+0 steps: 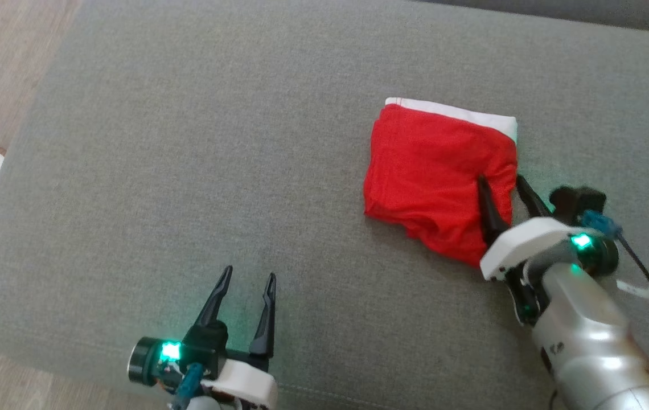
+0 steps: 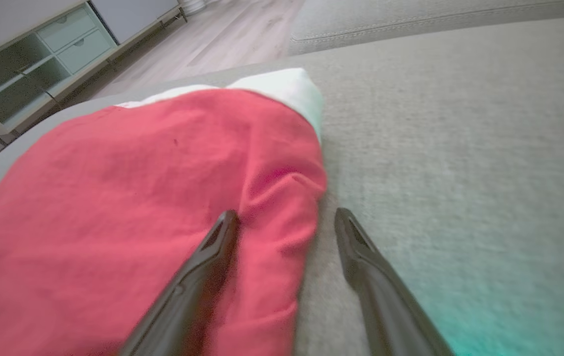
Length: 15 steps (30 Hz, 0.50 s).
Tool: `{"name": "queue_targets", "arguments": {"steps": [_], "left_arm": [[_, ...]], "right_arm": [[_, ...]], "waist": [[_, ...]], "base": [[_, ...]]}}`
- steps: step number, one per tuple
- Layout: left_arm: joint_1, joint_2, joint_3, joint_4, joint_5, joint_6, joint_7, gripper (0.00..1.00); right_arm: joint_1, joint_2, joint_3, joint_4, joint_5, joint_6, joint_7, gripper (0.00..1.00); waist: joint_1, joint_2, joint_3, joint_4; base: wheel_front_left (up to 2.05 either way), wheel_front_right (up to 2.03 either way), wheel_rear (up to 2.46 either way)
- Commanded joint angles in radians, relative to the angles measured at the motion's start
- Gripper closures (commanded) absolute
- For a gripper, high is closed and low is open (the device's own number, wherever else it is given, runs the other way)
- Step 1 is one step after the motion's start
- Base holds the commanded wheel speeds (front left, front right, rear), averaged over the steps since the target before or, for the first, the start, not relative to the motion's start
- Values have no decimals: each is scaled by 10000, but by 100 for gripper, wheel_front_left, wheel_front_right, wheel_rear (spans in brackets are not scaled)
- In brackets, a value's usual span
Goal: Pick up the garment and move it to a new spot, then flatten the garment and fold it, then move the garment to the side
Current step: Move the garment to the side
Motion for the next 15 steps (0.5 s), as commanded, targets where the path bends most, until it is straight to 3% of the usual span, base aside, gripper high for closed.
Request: {"name": "queue_targets", "arguments": {"steps": [1, 2, 3, 9, 15], "left_arm": [[-382, 41, 257, -255, -96, 81, -65, 0], [-408, 41, 264, -258, -101, 103, -65, 0], [-421, 41, 274, -261, -103, 112, -65, 0], [-392, 41, 422, -282, -52, 92, -65, 0], [-430, 41, 620, -314, 117, -74, -65, 0]], "right_arm": [[46, 248, 685, 72, 415, -7, 136, 1], [68, 248, 1005, 62, 617, -7, 132, 80], [86, 248, 1277, 50, 797, -7, 124, 100], [-86, 248, 1459, 135, 1119, -7, 44, 100], [235, 248, 904, -824, 1005, -7, 36, 100]], "waist": [[2, 0, 131, 90], [2, 0, 125, 44], [2, 0, 106, -25], [2, 0, -196, -868], [2, 0, -608, -2846]], "base": [[0, 0, 0], [0, 0, 0], [0, 0, 0], [0, 0, 0], [0, 0, 0]]}}
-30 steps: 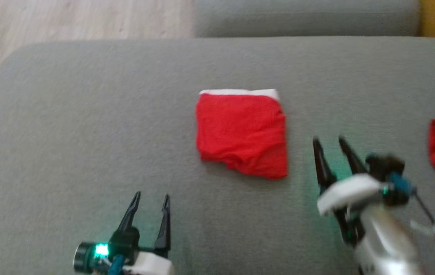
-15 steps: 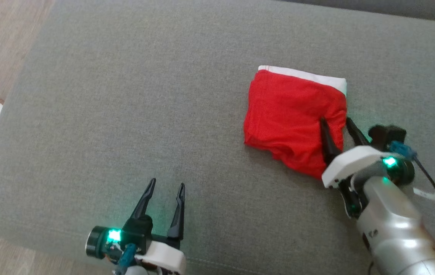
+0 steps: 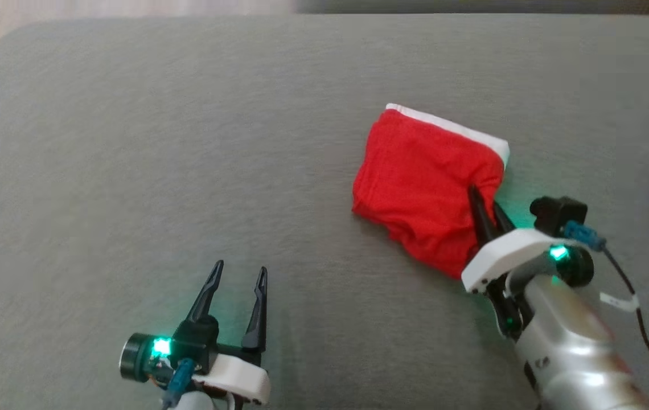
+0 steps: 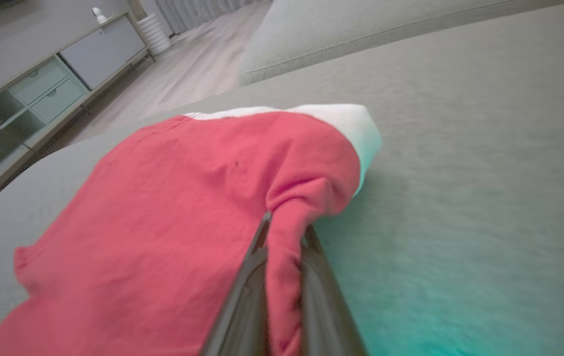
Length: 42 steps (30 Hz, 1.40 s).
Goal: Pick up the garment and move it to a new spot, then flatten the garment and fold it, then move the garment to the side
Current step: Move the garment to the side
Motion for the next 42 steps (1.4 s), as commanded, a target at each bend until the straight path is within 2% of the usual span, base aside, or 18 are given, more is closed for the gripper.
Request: {"name": "queue_targets", "arguments": {"steps": [1, 5, 6, 7, 8, 12, 16, 20, 25, 27, 31, 36, 41, 42], "left_arm": [[-304, 37, 329, -284, 75, -45, -65, 0], [-601, 37, 222, -265, 141, -215, -65, 0], [-775, 37, 130, -240, 152, -281, -65, 0], [-775, 37, 130, -240, 152, -281, -65, 0], [-905, 37, 26, -210, 151, -340, -65, 0], [-1072, 37, -183, -101, 165, -433, -65, 0], [-1101, 37, -310, 66, 188, -490, -65, 0], [-1084, 37, -360, 219, 257, -562, -65, 0], [-1028, 37, -320, 318, 272, -571, -65, 0], [-986, 37, -239, 321, 212, -535, -65, 0], [-940, 37, 149, 207, 115, -388, -65, 0], [-872, 37, 388, 146, 329, -490, -65, 0], [-886, 37, 370, 30, 273, -511, -65, 0], [-902, 37, 356, 22, 260, -512, -65, 0]], "right_arm": [[192, 60, 170, -375, -88, -6, -35, 100], [403, 60, 304, -720, -263, -6, -36, 100], [470, 60, 345, -845, -296, -6, -36, 100], [470, 60, 345, -845, -296, -6, -36, 100], [567, 60, 396, -940, -292, -6, -36, 100], [734, 60, 548, -1029, -255, -6, -37, 100], [766, 60, 702, -1029, -251, -6, -37, 100], [573, 26, 867, -989, -481, -6, -37, 100], [-10, -416, 1132, -1079, -531, -6, -37, 100], [-403, -900, 1350, -1081, -529, -6, 33, 100], [-1224, -2327, 1658, -1045, -701, -6, 360, 100], [-2036, -4035, 1880, -663, -1139, -6, 998, 100], [-2583, -5079, 1697, 89, -1576, -6, 1365, 100], [-2691, -5225, 1584, 312, -1677, -6, 1405, 96]], "waist": [[-1, 0, -361, -1536], [-1, 0, -334, -3088], [-1, 0, -274, -3767], [-1, 0, -274, -3767], [-1, 0, -234, -4377], [-1, 0, -84, -5243], [-1, 0, 39, -5661], [-1, 0, 155, -5603], [-1, 0, 241, -5224], [-1, 0, 281, -4974], [-1, 0, 373, -4390], [-1, 0, 516, -3789], [-1, 0, 729, -3380], [-1, 0, 783, -3329]], "base": [[0, 0, 0], [0, 0, 0], [0, 0, 0], [0, 0, 0], [0, 0, 0], [0, 0, 0], [0, 0, 0], [0, 0, 0], [0, 0, 0], [0, 0, 0], [0, 0, 0], [0, 0, 0], [0, 0, 0], [0, 0, 0]]}}
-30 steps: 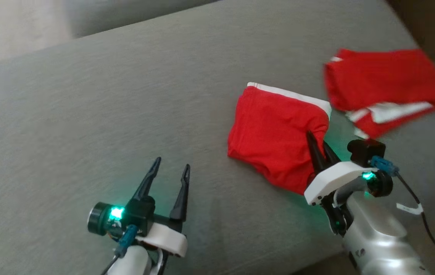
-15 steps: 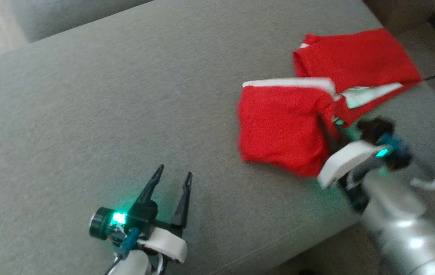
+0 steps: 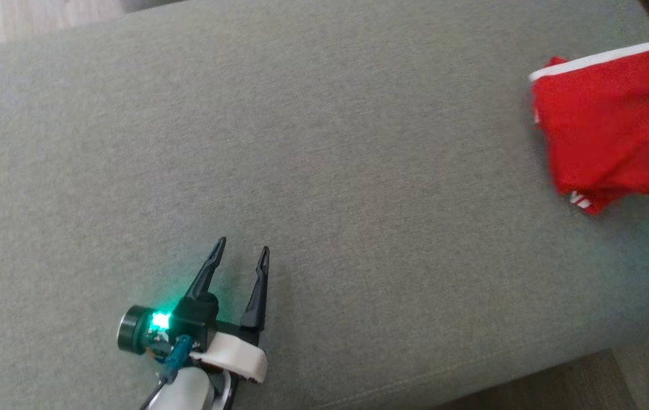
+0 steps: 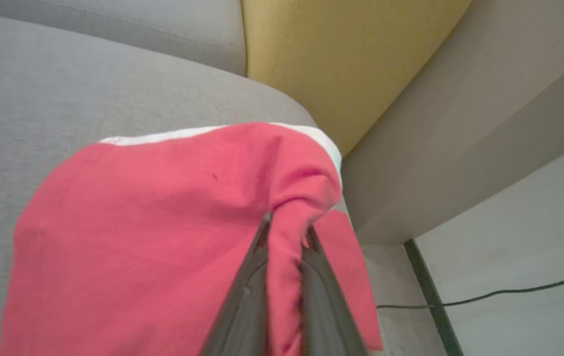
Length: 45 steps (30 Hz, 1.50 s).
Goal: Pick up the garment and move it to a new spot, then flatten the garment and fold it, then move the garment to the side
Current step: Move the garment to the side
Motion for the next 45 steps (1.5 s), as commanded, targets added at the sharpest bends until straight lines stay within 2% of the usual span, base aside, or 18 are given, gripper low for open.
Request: {"name": "queue_targets", "arguments": {"steps": [1, 2, 3, 4, 8, 11, 13, 18, 23, 26, 33, 36, 39, 45], "left_arm": [[-172, 20, 299, -318, -4, 6, -65, 0], [-194, 20, 288, -330, -6, 7, -65, 0], [-213, 20, 281, -336, -7, 11, -65, 0], [-233, 20, 275, -341, -4, 17, -65, 0], [-364, 20, 313, -335, 63, 54, -65, 0], [-415, 20, 408, -366, 125, 81, -65, 0], [-402, 20, 472, -429, 166, 99, -65, 0], [-318, 20, 594, -606, 154, 156, -65, 0], [-252, 20, 566, -737, -19, 282, -65, 0], [-158, 20, 570, -759, -117, 371, -65, 0], [153, 20, 780, -733, -299, 598, -65, 0], [370, 20, 1118, -709, -296, 712, -65, 0], [603, 20, 1559, -653, -256, 788, -65, 0], [873, 20, 2109, -629, -204, 800, -65, 0]], "right_arm": [[-332, -489, -176, 187, -197, -6, 51, 60], [-442, -569, -352, 419, -337, -6, 35, 32], [-573, -652, -605, 662, -470, -6, -47, 13], [-727, -753, -927, 916, -645, -6, -221, 0], [-1234, -850, -2289, 1704, -1590, -6, -975, 0], [-1397, -432, -3412, 1612, -2174, -6, -1329, 0], [-1300, 147, -3981, 1008, -2468, -6, -1392, 0], [-42, 2207, -5003, -1886, -2801, -6, -1404, 0], [1584, 3911, -4753, -3700, -2666, -6, -1406, 0], [2496, 4476, -4492, -4226, -2471, -6, -1407, 0], [3979, 4869, -4115, -4576, -2055, -6, -1408, 0], [4611, 4889, -3548, -4750, -1487, -6, -1408, 0], [4969, 4891, -3411, -4790, -971, -6, -1408, 0], [5287, 4893, -3342, -4916, -754, -6, -1408, 0]], "waist": [[0, 0, 195, 178], [0, 0, 236, 213], [0, 0, 277, 236], [0, 0, 309, 254], [0, 0, 387, 312], [0, 0, 364, 319], [0, 0, 314, 315], [0, 0, 106, 424], [0, 0, -219, 887], [0, 0, -481, 1316], [0, 0, -994, 2185], [0, 0, -1307, 2623], [0, 0, -1587, 2840], [0, 0, -1946, 2810]], "base": [[0, 0, 0], [0, 0, 0], [0, 0, 0], [0, 0, 0], [0, 0, 0], [0, 0, 0], [0, 0, 0], [0, 0, 0], [0, 0, 0], [0, 0, 0], [0, 0, 0], [0, 0, 0], [0, 0, 0], [0, 0, 0]]}}
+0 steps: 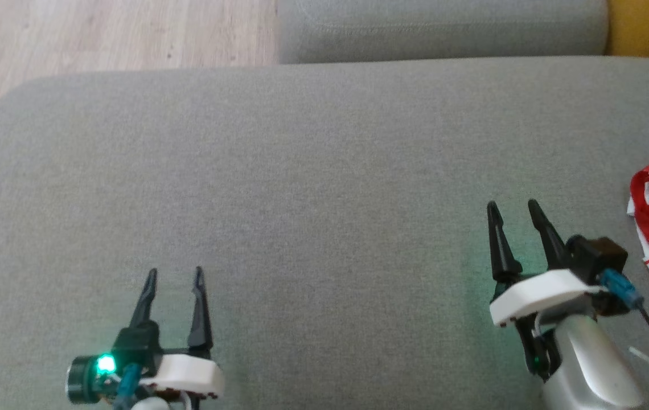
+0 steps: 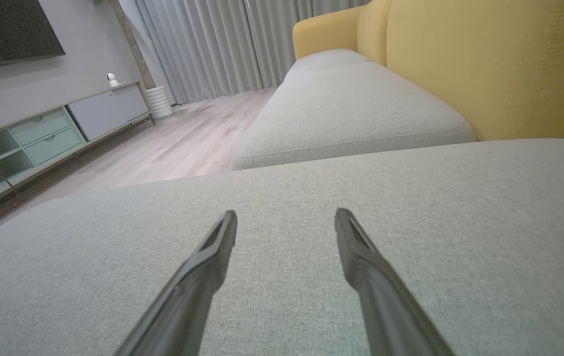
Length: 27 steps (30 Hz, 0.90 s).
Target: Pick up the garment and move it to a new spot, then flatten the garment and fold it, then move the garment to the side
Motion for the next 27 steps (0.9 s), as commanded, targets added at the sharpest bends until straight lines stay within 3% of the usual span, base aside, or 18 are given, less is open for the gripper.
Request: {"name": "queue_targets", "arguments": {"steps": [1, 9, 16, 17, 27], "left_arm": [[-199, 32, 451, -271, 75, 27, -65, 0], [111, 31, 931, -342, -15, 72, -65, 0], [181, 31, 1090, -389, -512, -418, -65, 0], [382, -2, 766, -54, -513, -442, 1, 100], [435, -10, 891, 422, -1125, -518, 207, 100]], "right_arm": [[-36, 26, 239, -323, 86, -6, -108, 0], [442, 27, 395, -404, 298, -6, -108, 0], [534, 27, 465, -660, 227, -6, -108, 0], [762, 0, 238, -317, 221, 0, 0, 100], [996, 20, 153, 59, 801, 0, 191, 100]], "waist": [[2, 0, -131, -54], [2, 0, -508, -350], [2, 0, -562, -454], [2, 0, -564, -455], [2, 0, -574, -461]], "base": [[0, 0, 0], [0, 0, 0], [0, 0, 0], [0, 0, 0], [0, 0, 0]]}}
